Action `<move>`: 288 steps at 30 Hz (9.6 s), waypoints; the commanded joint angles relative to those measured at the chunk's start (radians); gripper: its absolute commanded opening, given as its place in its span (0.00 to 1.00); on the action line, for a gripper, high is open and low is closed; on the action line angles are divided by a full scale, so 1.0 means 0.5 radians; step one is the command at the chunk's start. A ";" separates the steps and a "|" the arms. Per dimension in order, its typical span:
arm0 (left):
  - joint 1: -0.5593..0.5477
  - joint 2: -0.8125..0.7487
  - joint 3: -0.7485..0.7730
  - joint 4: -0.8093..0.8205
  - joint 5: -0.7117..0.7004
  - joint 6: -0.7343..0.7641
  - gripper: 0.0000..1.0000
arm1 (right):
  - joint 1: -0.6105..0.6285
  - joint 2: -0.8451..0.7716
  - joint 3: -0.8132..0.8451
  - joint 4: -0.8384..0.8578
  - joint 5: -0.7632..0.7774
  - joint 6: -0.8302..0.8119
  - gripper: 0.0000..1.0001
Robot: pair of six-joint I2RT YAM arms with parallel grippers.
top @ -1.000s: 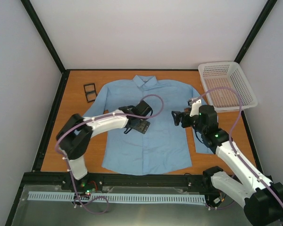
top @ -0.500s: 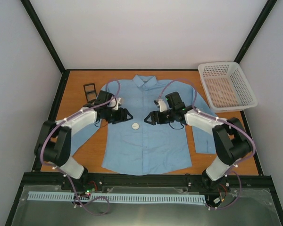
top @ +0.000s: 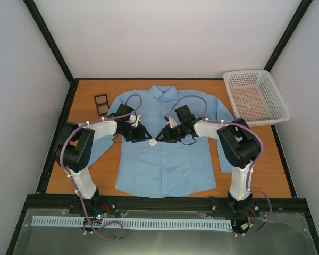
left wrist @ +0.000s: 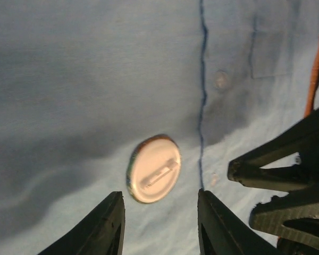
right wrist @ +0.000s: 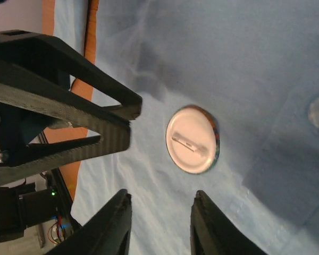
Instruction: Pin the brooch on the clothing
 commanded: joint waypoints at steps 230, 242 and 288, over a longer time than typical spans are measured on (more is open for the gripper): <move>-0.179 -1.463 -0.432 2.272 0.379 -0.357 0.01 | 0.193 -0.770 -0.090 2.217 -0.186 1.428 0.28; -0.179 -1.593 -0.412 1.815 -0.037 -0.036 0.01 | 0.142 -1.041 -0.128 1.499 -0.507 0.677 0.69; 0.212 -0.573 -0.203 1.463 -0.913 0.302 0.01 | -0.068 1.663 2.942 -1.290 1.082 -1.786 0.68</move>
